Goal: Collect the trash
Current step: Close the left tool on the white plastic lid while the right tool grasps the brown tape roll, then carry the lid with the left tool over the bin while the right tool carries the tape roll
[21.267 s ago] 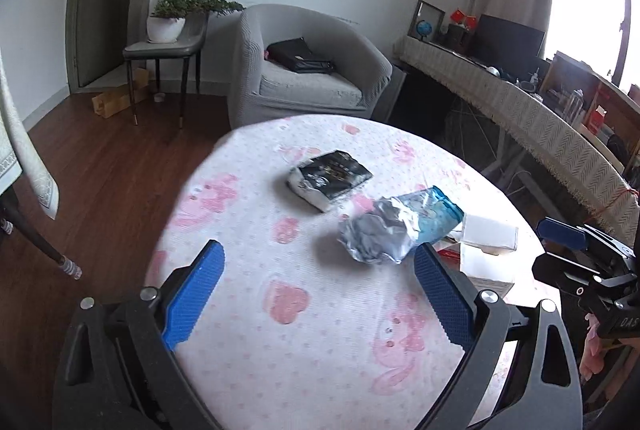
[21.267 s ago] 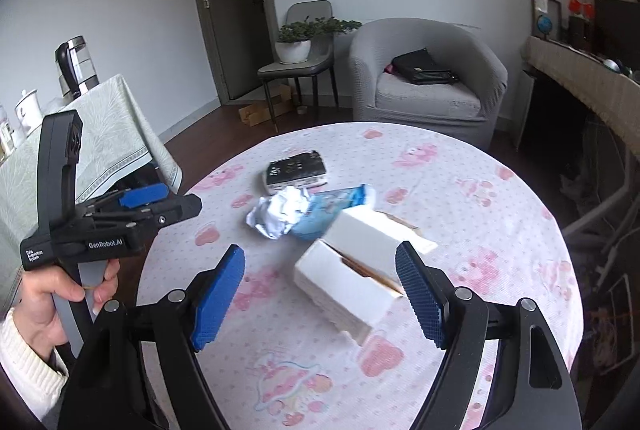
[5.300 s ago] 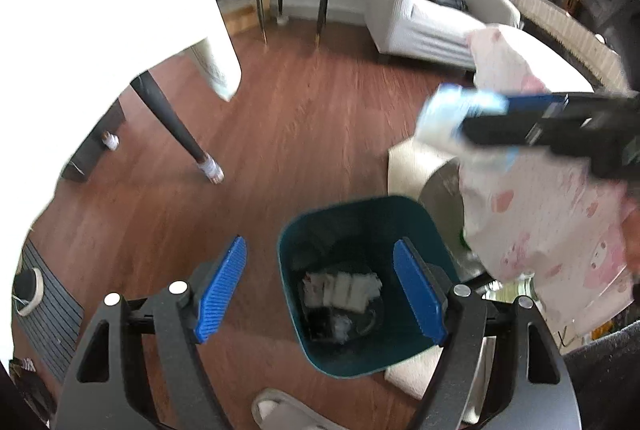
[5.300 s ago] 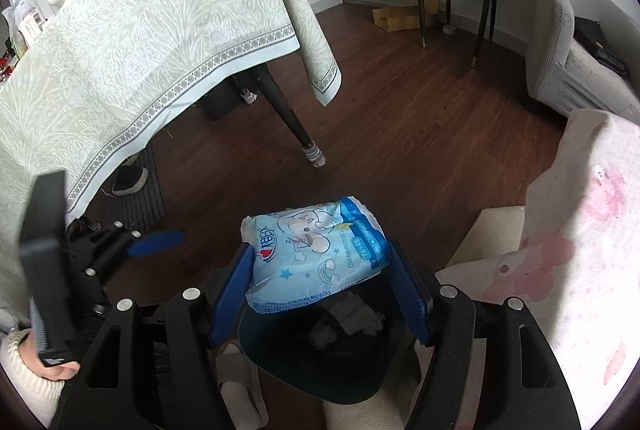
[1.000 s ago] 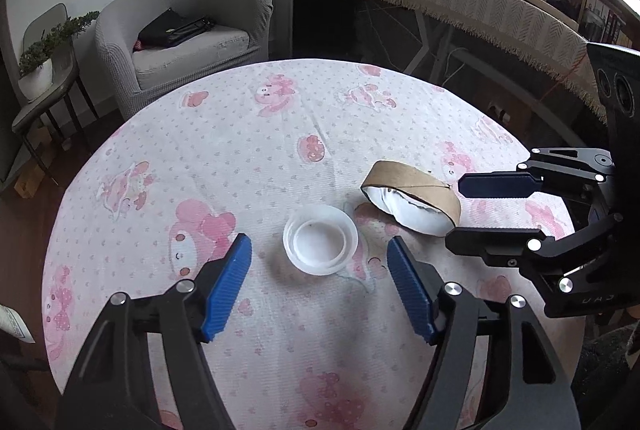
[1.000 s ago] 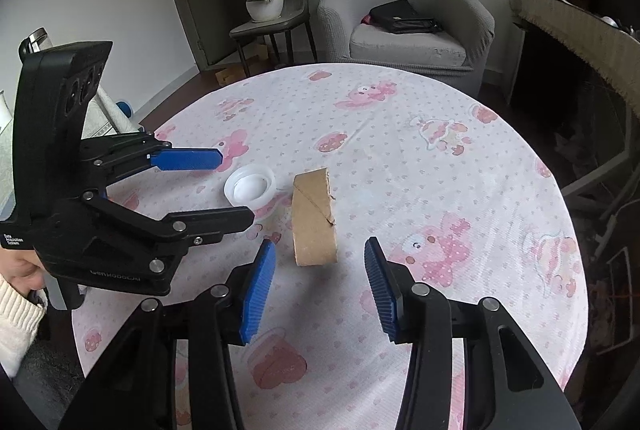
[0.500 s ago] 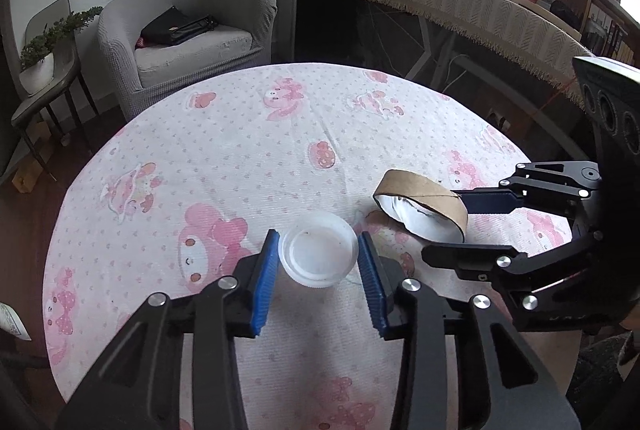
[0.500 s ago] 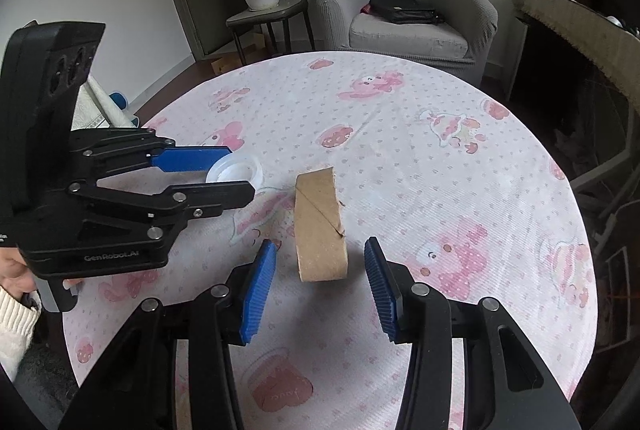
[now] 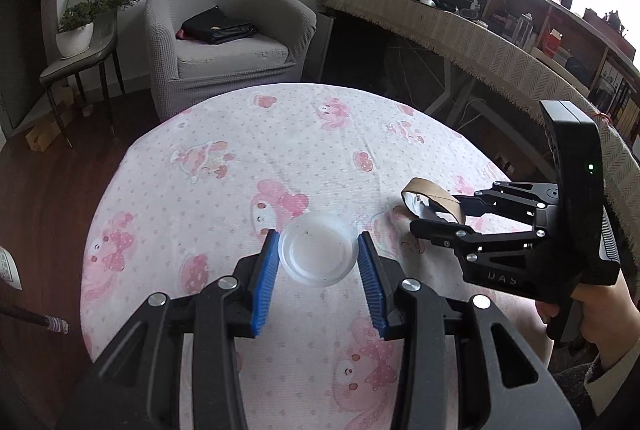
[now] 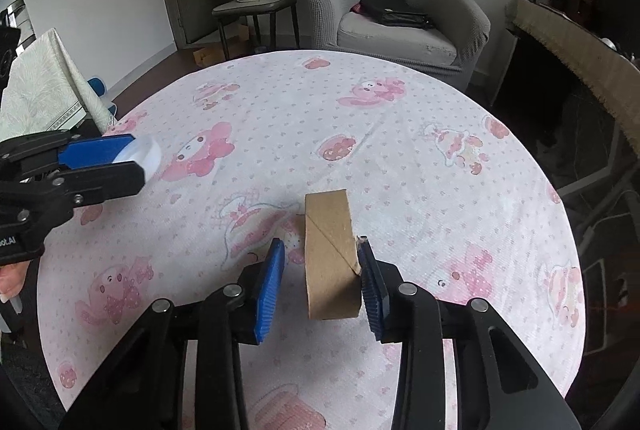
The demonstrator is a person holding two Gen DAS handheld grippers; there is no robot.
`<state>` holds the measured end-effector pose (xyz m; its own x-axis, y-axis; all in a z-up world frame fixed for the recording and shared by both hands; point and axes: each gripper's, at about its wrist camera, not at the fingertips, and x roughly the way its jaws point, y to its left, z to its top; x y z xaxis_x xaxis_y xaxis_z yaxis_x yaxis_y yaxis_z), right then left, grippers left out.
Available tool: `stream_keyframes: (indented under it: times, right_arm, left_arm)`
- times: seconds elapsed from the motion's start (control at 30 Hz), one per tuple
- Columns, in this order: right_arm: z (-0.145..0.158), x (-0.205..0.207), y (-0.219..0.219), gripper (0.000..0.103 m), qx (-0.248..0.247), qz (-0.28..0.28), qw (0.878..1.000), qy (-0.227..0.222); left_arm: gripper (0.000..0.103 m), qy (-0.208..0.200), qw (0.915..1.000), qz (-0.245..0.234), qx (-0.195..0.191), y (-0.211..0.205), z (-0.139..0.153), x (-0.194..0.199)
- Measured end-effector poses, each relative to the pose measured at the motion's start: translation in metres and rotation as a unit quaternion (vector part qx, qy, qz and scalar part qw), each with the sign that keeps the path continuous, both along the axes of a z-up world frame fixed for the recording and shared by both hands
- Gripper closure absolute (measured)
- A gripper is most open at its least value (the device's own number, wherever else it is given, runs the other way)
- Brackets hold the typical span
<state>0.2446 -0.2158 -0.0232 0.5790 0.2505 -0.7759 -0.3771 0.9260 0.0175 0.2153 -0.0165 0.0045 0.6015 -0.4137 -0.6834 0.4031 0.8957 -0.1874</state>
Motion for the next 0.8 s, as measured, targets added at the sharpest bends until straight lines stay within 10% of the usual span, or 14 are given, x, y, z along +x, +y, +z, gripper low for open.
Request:
stream_keyframes:
  times: [0.8]
  right_arm:
    - [0.021,-0.01,0.087,0.081,0.016,0.058,0.998,-0.006]
  left_arm:
    - [0.061,-0.027,0.9922,0.122,-0.009,0.117,0.022,-0.071]
